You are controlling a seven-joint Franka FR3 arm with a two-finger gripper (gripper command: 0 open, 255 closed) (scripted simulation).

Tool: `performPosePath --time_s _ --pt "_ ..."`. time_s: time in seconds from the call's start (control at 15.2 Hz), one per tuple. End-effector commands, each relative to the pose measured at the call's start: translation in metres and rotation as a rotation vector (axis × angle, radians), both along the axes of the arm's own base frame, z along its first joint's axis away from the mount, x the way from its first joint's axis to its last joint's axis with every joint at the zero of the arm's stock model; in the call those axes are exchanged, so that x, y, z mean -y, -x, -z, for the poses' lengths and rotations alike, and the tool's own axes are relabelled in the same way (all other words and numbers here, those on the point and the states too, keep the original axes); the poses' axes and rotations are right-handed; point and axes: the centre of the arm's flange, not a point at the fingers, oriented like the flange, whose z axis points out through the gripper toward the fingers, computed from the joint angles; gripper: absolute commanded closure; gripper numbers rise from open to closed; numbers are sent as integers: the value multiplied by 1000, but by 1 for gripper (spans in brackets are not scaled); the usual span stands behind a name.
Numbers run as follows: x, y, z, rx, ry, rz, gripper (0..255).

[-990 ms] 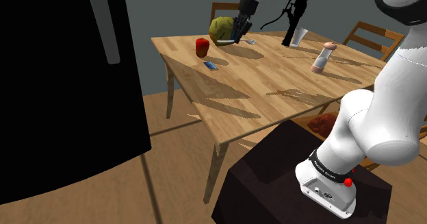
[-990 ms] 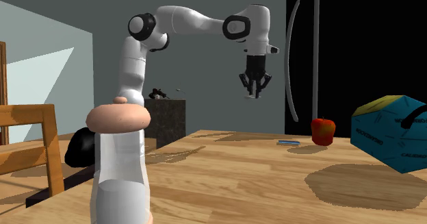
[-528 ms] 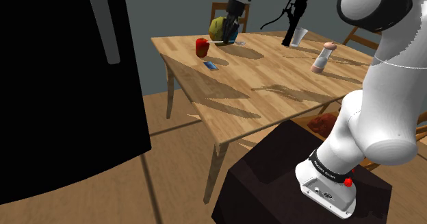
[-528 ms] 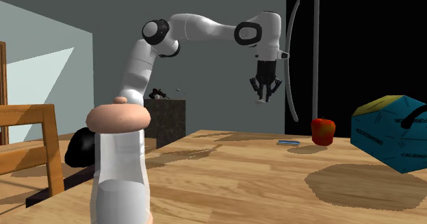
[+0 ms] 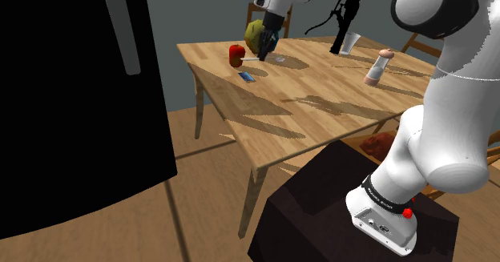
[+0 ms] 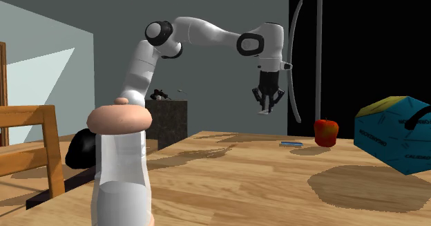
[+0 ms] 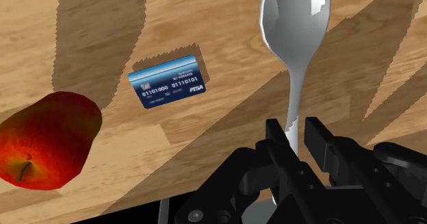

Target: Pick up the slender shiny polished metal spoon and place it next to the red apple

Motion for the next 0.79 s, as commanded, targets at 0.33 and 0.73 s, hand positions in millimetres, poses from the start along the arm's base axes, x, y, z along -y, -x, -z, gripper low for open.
performPosePath --time_s 0.33,0.73 --pt "0 0 37 0 0 0 255" --pt "0 0 69 0 0 0 255"
